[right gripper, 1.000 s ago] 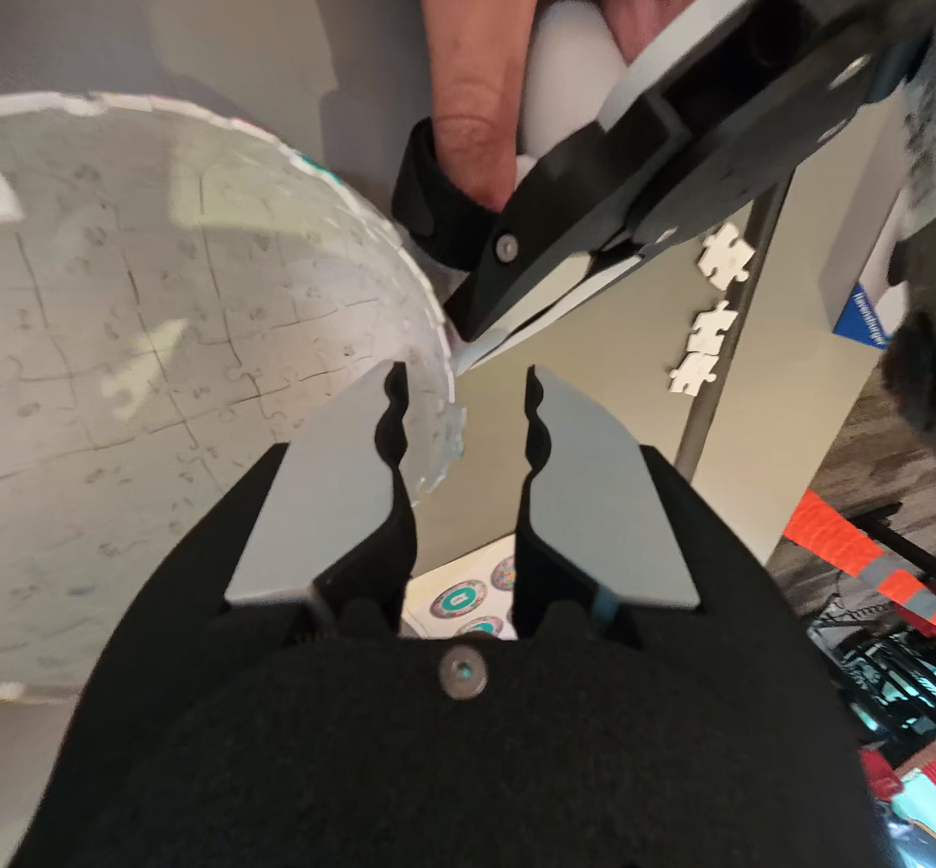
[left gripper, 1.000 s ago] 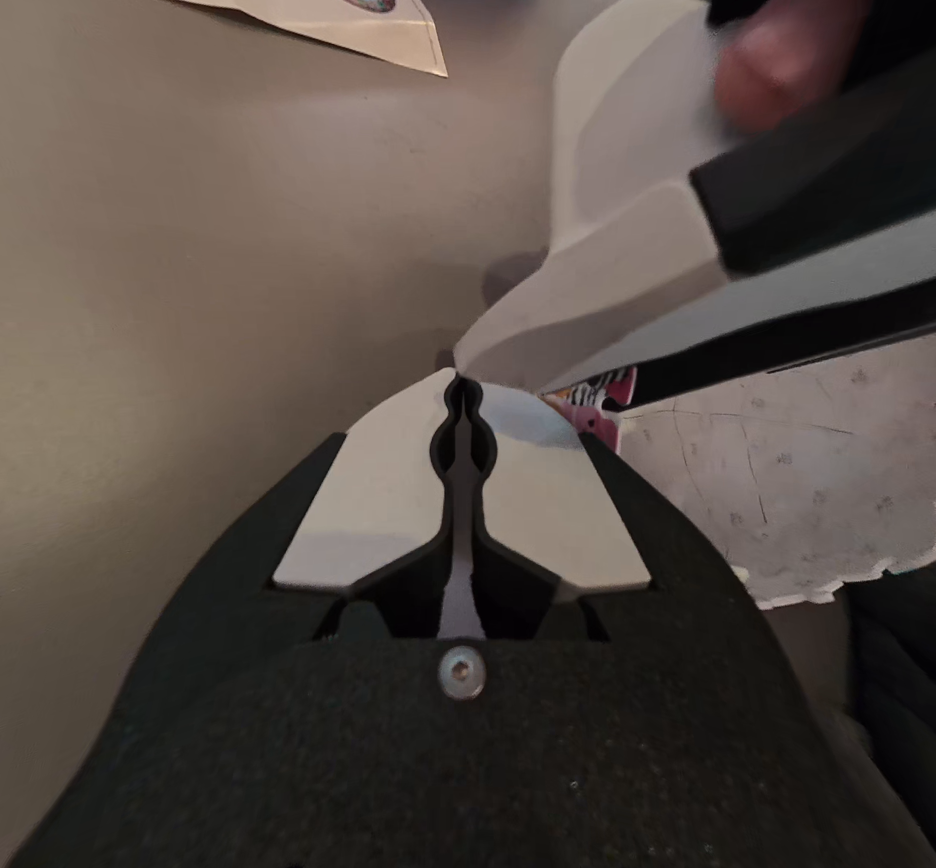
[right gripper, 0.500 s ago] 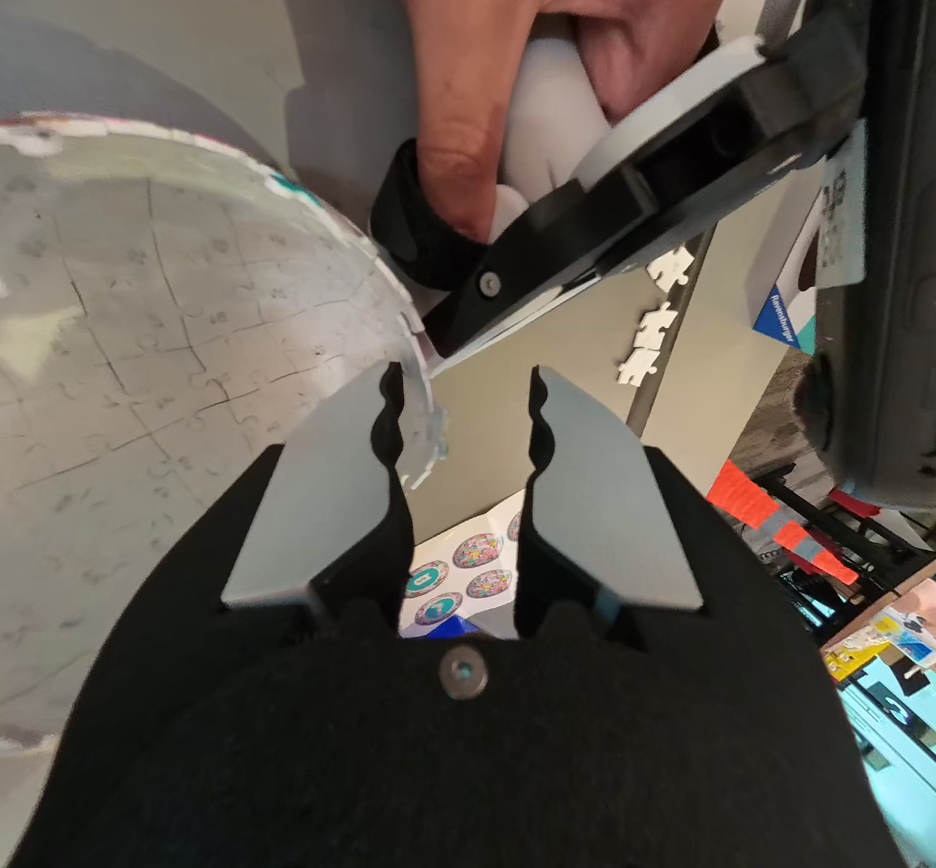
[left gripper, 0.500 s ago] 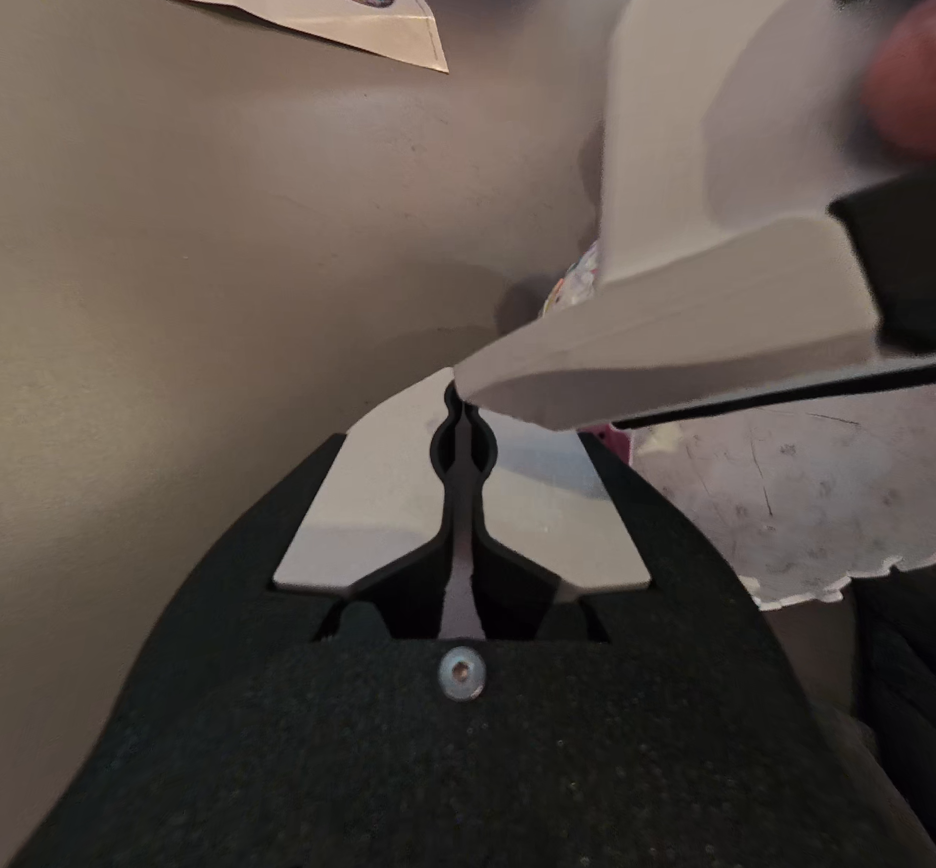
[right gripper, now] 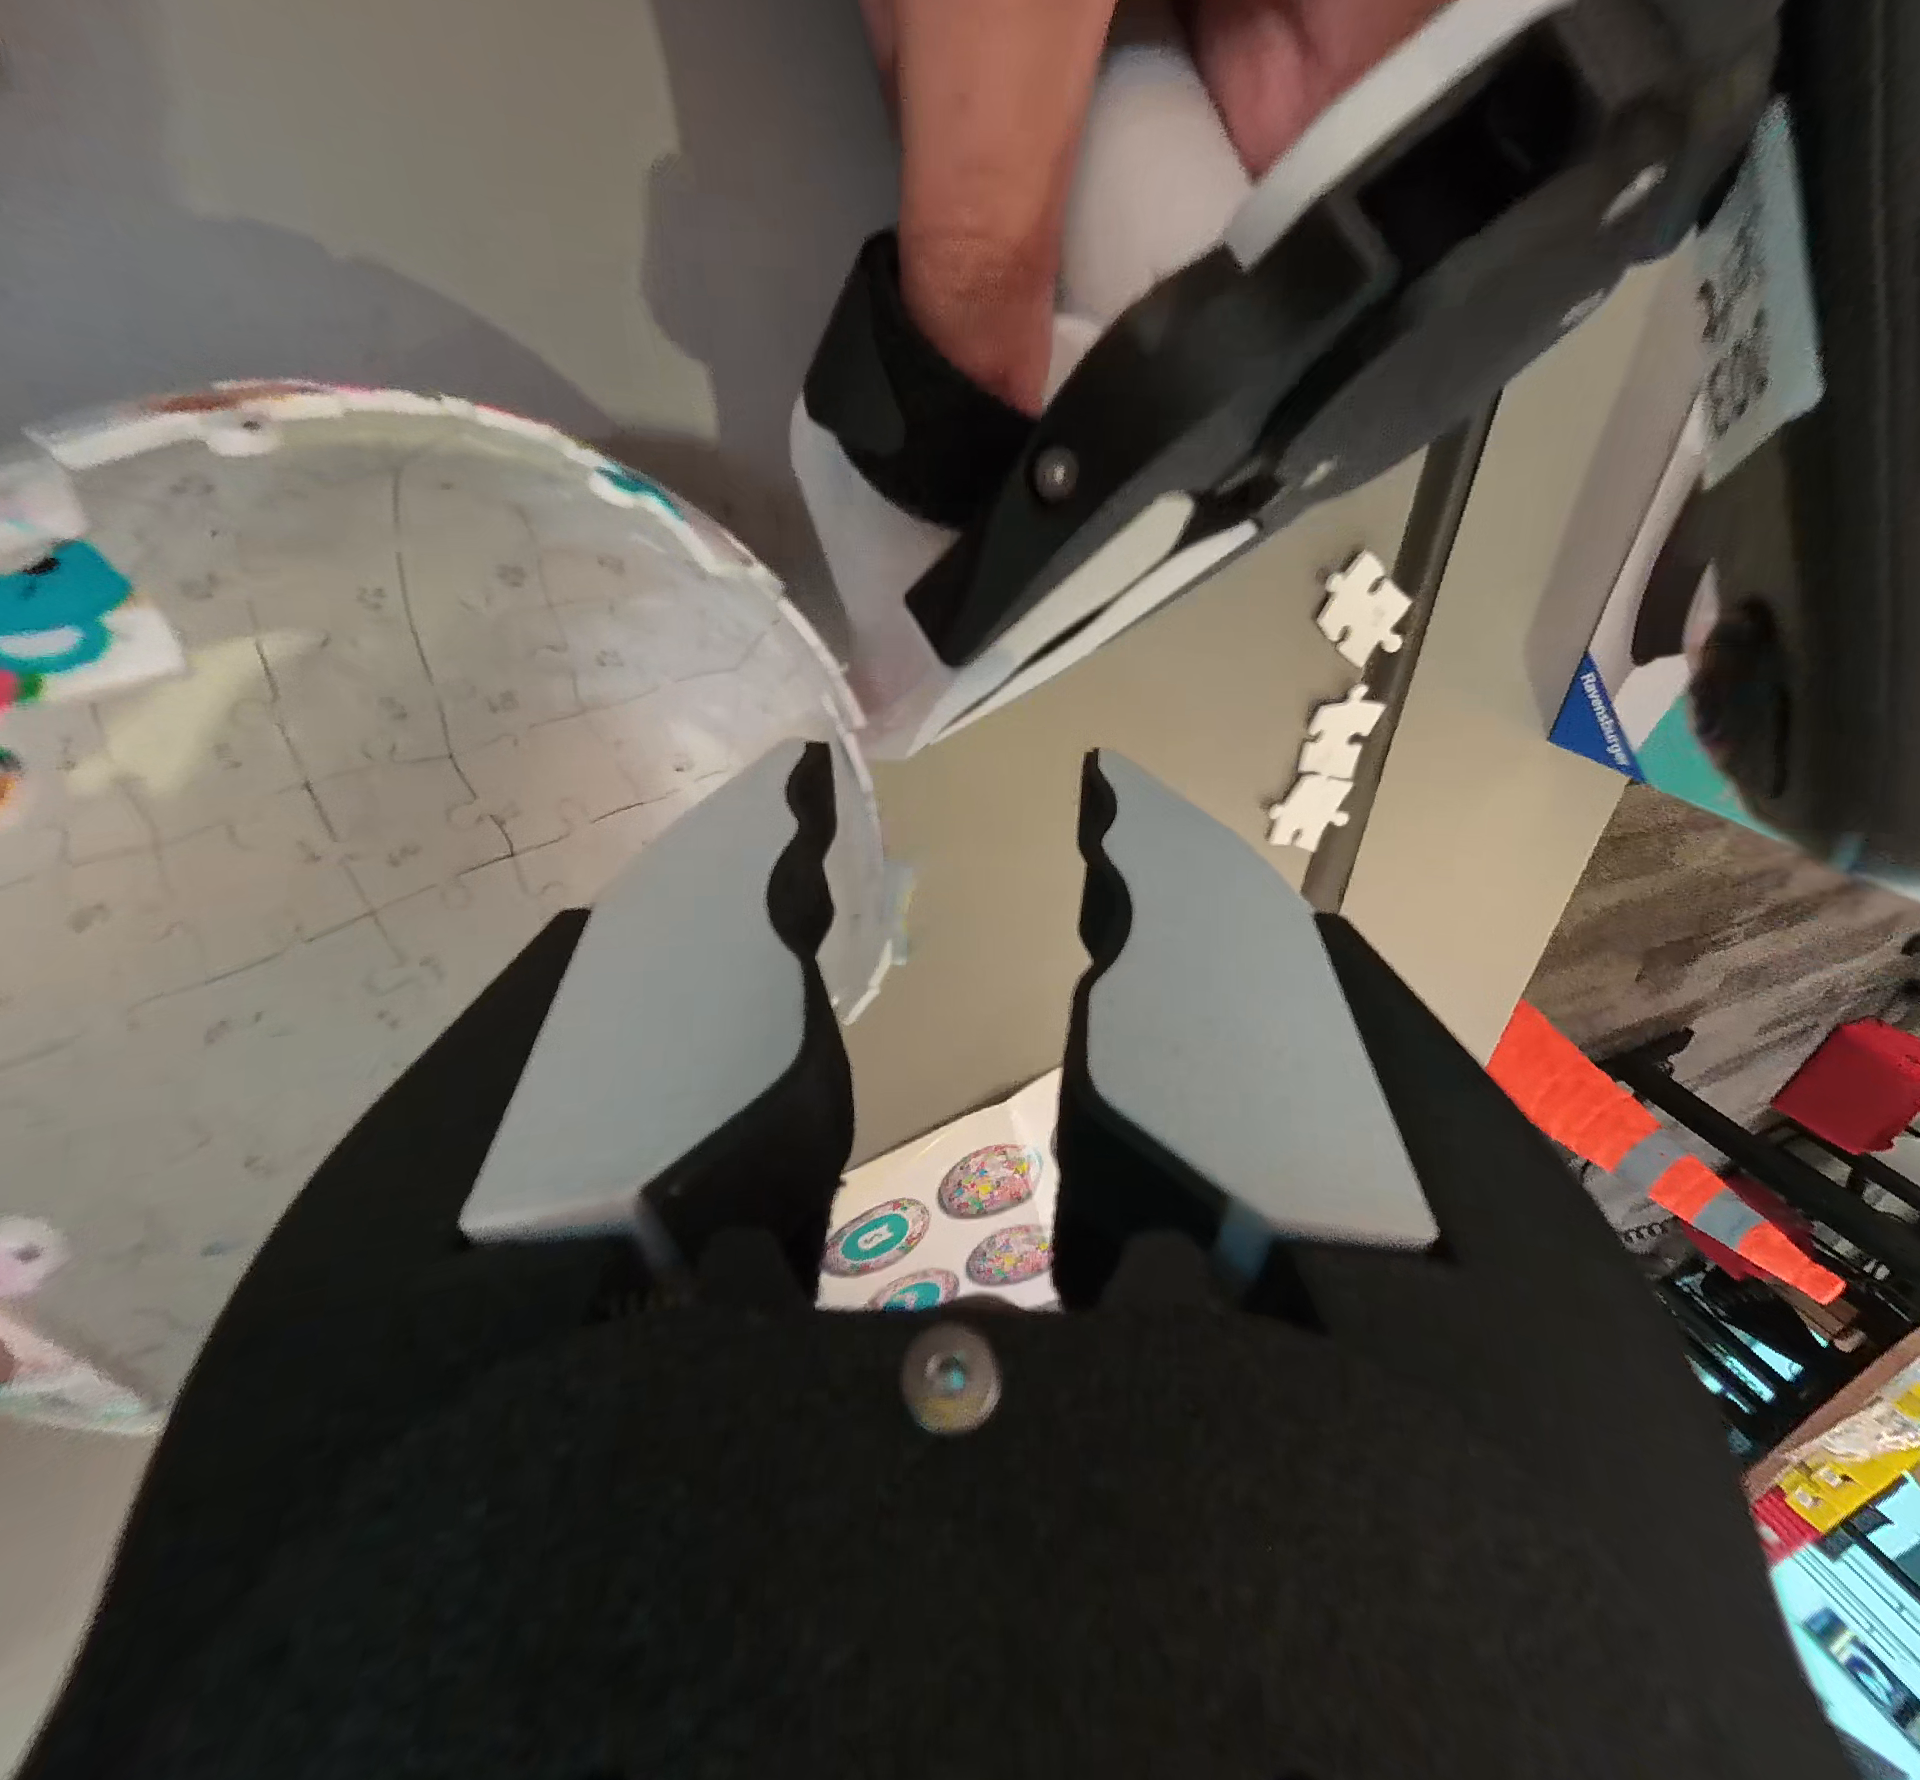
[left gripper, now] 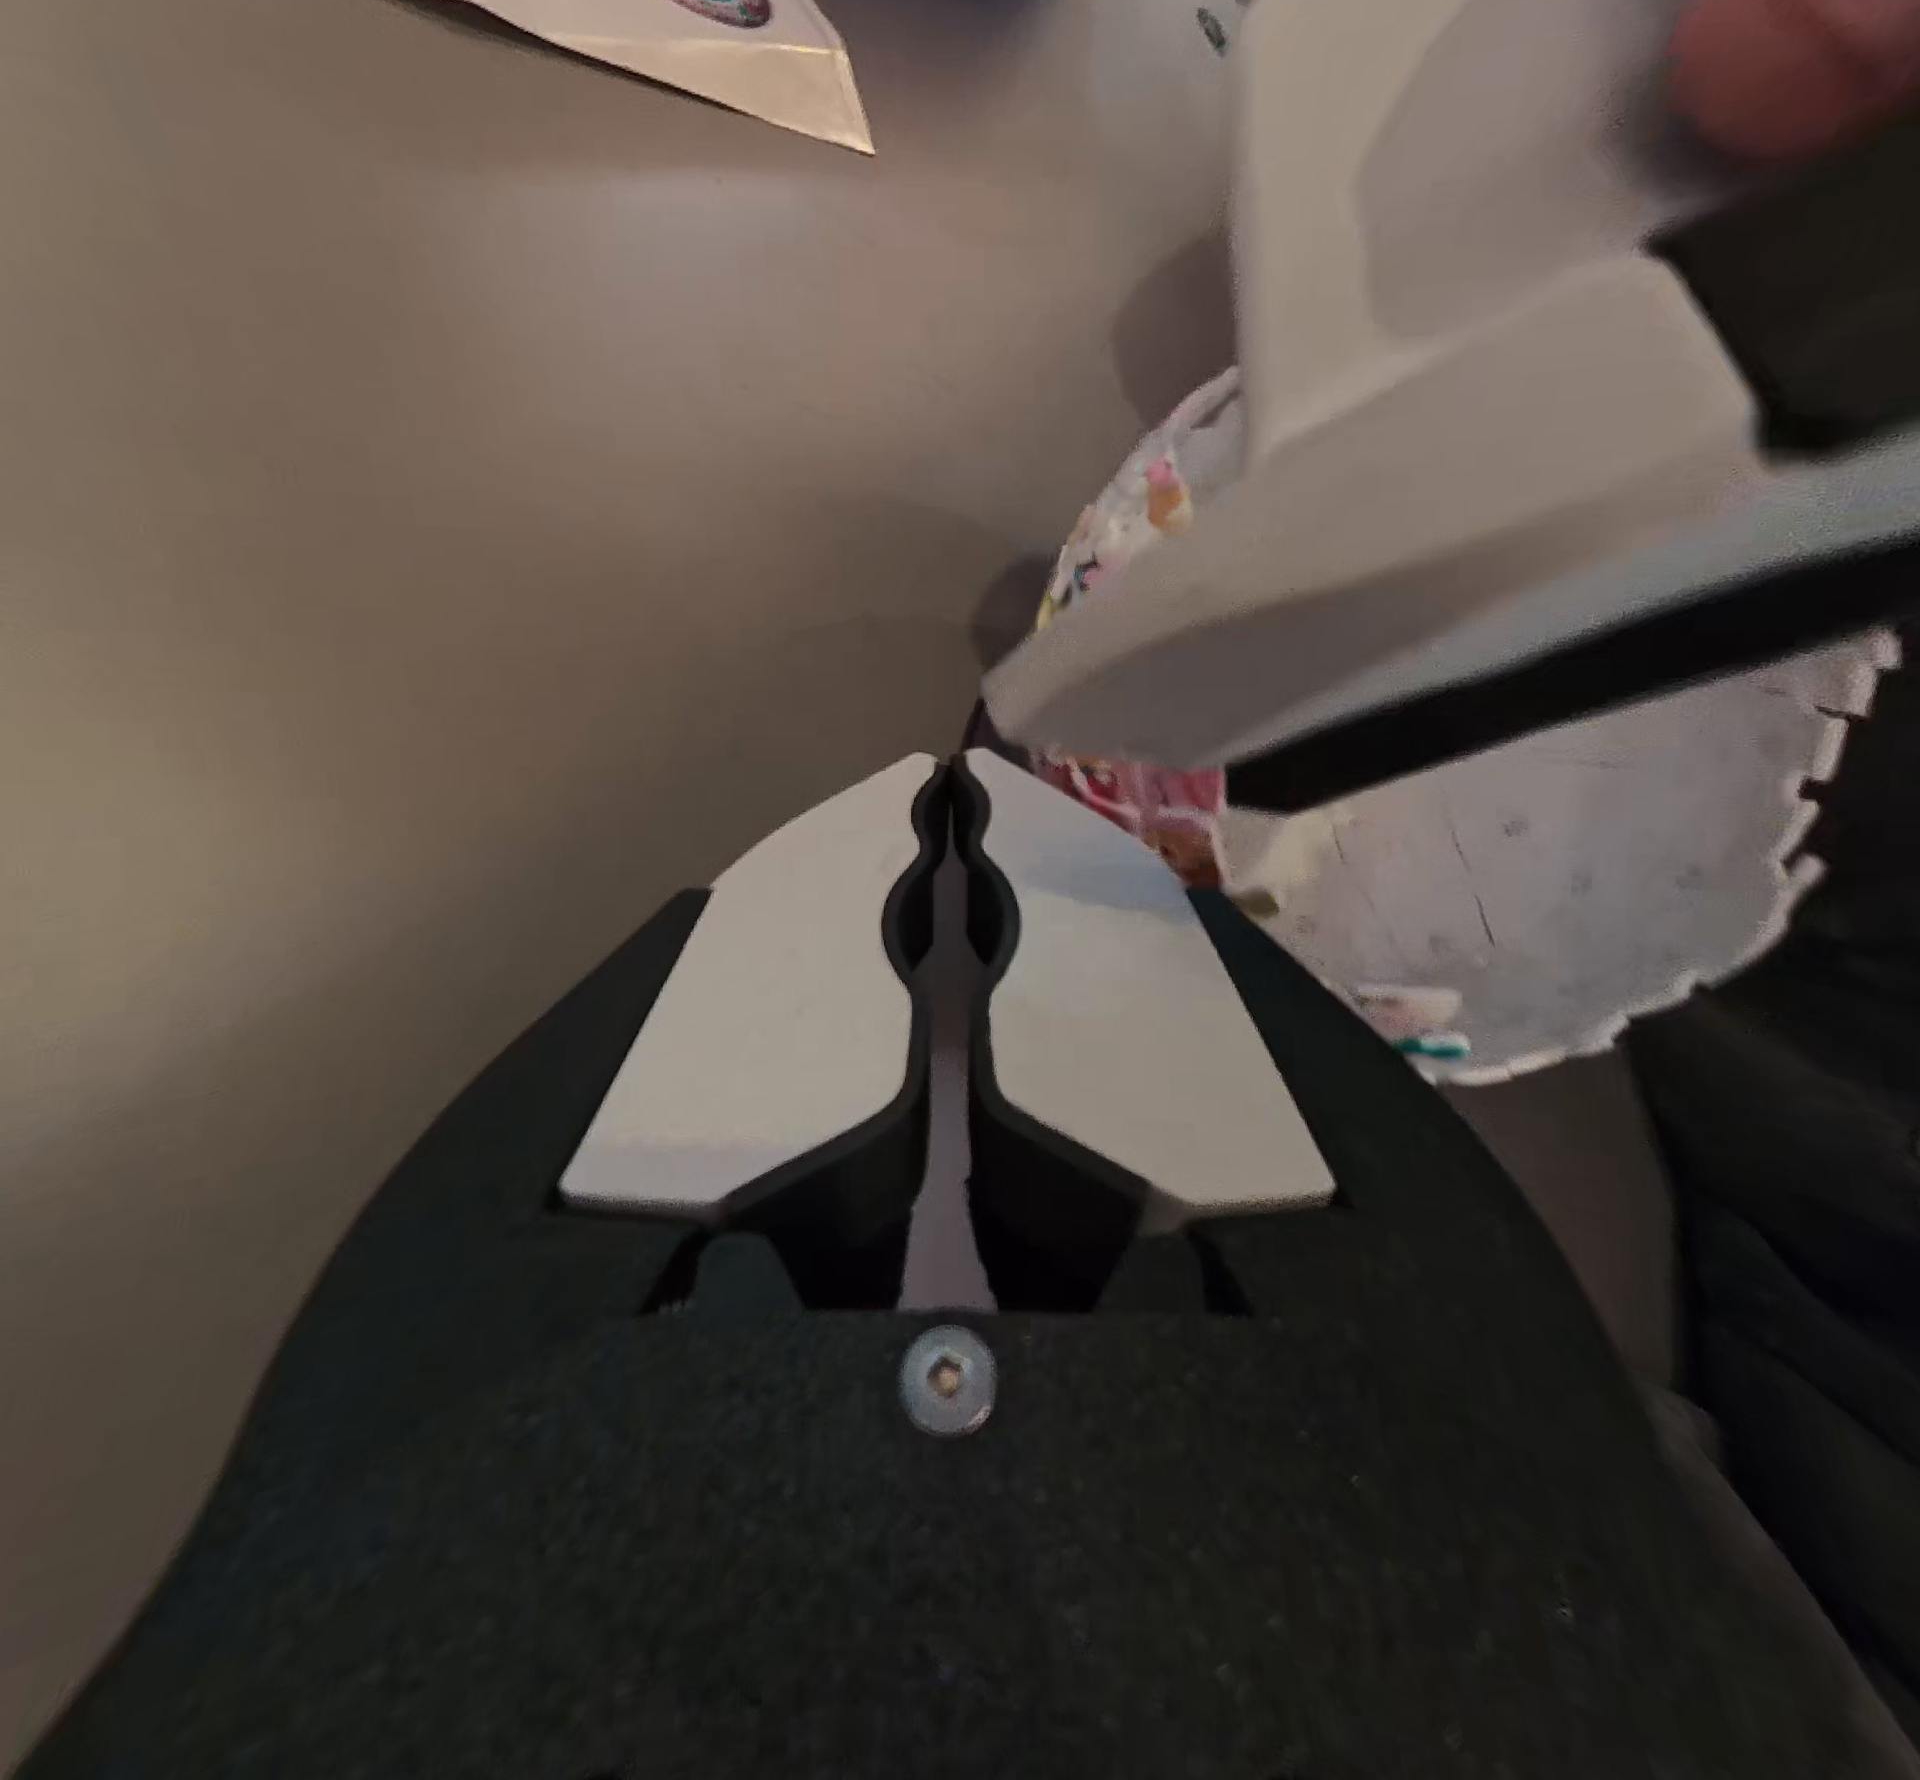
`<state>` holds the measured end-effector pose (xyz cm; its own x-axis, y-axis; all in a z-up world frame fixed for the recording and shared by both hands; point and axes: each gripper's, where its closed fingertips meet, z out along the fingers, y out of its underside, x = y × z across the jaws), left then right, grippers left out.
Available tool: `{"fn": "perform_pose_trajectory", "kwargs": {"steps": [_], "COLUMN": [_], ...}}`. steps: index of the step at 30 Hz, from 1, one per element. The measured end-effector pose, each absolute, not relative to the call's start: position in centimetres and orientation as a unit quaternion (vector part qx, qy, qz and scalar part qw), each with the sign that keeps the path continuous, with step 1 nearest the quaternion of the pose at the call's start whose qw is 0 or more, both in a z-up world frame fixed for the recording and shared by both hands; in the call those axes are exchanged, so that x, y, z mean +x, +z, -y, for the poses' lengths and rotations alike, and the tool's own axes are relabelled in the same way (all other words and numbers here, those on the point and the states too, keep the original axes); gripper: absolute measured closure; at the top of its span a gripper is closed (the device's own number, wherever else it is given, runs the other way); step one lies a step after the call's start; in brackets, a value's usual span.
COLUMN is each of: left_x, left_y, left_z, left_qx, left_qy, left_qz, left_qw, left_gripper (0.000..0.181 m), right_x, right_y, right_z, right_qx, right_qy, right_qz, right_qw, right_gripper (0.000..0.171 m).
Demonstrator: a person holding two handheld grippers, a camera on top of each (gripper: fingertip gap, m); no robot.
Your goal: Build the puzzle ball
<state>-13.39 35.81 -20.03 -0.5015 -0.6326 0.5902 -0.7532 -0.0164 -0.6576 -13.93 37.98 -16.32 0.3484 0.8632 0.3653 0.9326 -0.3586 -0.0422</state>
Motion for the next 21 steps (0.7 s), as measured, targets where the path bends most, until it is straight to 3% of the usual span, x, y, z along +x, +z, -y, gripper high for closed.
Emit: {"fn": "perform_pose_trajectory", "kwargs": {"steps": [21], "left_x": [-14.9], "left_y": [-18.1], "left_z": [-36.1], "left_qx": [0.462], "left_qy": [0.565], "left_qz": [0.680], "left_qw": [0.063], "left_gripper": [0.181], "right_x": [-14.1], "right_y": [-16.5], "right_z": [-38.1], "right_qx": [-0.806], "right_qy": [-0.146], "right_qz": [0.559], "right_qw": [0.130], "right_gripper": [0.125]}}
